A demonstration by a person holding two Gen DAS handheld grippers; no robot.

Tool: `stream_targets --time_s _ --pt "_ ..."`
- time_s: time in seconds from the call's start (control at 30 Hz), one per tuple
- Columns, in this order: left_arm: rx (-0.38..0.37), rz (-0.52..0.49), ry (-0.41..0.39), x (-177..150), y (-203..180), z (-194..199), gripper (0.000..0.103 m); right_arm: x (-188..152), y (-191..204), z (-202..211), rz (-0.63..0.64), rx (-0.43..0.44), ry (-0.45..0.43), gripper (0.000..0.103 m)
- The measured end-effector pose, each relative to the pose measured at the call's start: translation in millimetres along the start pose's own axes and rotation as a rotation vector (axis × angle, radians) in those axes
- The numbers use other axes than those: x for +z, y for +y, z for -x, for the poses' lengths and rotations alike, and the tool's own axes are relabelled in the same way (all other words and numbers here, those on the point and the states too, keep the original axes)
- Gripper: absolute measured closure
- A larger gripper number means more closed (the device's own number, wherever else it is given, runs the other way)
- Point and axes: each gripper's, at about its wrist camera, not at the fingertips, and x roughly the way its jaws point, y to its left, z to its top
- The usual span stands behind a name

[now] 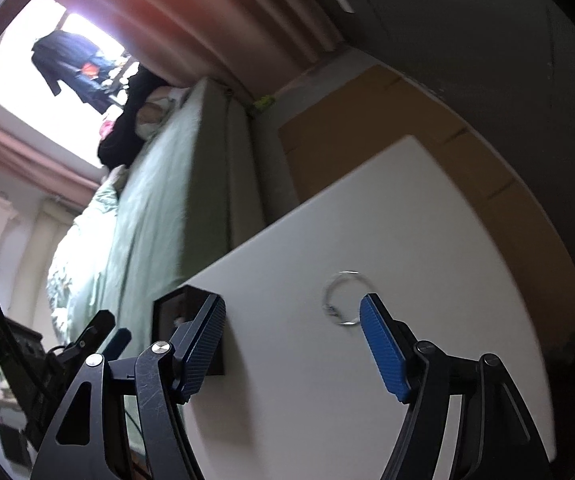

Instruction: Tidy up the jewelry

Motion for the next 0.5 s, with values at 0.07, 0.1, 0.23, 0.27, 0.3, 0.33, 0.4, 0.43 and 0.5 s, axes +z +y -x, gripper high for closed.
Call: stream_targets --time_s 0.07,0.1,0.23,0.27,0.3,0.33,0.4,0.43,0.5 --pt "-0.004 -0.020 0.030 -4.9 -10.4 -10.6 0.046 0.6 -8.5 3.8 -0.009 -0.022 0.002 0.033" --pt "-0.005 -0.033 0.046 -8.4 -16.2 -16.2 0.047 1.1 -11.4 5.1 -0.008 -0.030 0.004 0.033" --pt "-0.010 -0.071 0.080 -18.2 -34.2 -30.8 0.052 1.6 -24.1 8.5 -0.022 -0.036 0.030 0.033" --pt "-0.009 -0.078 0.088 -20.5 -38.9 -35.2 0.053 0.4 -28.2 9.7 -0.027 -0.031 0.034 0.033" --pt "-0.008 -0.082 0.094 -22.6 -41.7 -38.2 0.054 0.7 -30.8 11.0 -0.031 -0.029 0.037 0.033" --pt "-0.009 -0.085 0.101 -24.9 -45.9 -43.3 0.056 1.1 -33.7 13.1 -0.033 -0.027 0.038 0.033" --pt "-0.012 -0.094 0.121 -30.3 -54.3 -52.5 0.060 1.3 -37.4 16.0 -0.033 -0.020 0.038 0.033" --pt "-0.010 -0.101 0.130 -33.8 -57.9 -56.6 0.061 1.4 -39.0 17.5 -0.033 -0.021 0.036 0.033" --pt "-0.003 -0.116 0.143 -38.7 -65.5 -64.0 0.063 1.6 -42.0 18.6 -0.032 -0.035 0.033 0.033"
